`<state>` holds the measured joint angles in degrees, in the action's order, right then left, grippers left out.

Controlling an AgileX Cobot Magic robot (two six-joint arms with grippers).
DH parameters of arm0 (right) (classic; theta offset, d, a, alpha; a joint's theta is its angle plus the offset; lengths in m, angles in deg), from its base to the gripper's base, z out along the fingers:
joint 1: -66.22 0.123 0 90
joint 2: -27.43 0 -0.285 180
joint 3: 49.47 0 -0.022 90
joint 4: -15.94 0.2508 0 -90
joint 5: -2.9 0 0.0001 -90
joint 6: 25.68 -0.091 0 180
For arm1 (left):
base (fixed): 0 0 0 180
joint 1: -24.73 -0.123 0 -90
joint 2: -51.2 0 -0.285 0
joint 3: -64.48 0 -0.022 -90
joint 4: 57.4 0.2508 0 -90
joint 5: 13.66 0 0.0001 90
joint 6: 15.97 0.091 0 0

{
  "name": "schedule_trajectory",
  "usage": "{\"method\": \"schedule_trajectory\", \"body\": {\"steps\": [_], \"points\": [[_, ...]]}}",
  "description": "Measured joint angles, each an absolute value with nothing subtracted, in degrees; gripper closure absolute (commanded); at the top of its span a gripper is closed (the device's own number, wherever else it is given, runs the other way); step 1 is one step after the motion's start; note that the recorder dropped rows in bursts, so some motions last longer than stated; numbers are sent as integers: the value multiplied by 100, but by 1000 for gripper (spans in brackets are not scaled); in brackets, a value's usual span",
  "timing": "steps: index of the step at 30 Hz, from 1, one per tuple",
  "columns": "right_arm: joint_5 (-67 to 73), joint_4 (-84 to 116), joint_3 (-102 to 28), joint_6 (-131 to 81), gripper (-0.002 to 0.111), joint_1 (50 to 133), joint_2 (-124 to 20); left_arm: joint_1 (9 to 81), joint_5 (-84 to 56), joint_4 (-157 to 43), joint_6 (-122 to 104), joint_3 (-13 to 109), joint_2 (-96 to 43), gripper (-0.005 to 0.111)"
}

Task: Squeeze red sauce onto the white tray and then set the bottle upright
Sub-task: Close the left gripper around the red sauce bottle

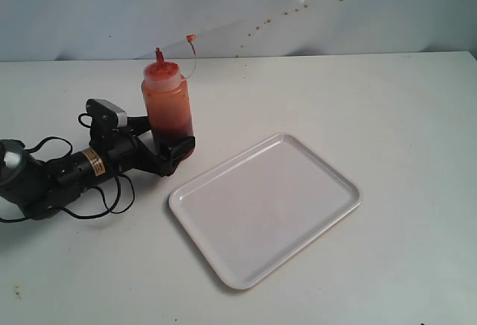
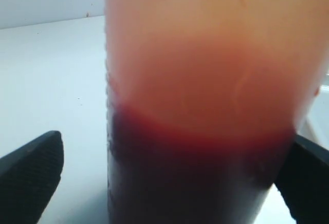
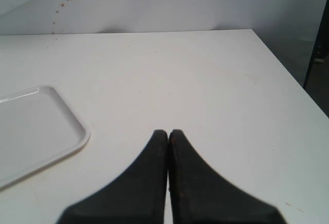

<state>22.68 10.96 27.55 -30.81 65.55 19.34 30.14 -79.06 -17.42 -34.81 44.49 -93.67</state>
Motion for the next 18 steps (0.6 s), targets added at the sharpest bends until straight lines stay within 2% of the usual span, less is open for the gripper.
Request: {"method": "schedule_trajectory", "body": {"steps": [18], "points": [[2268,1096,2755,-3081,108,6555,1934,3014,-7761,-1742,-3760,4554,-9367,2]]}}
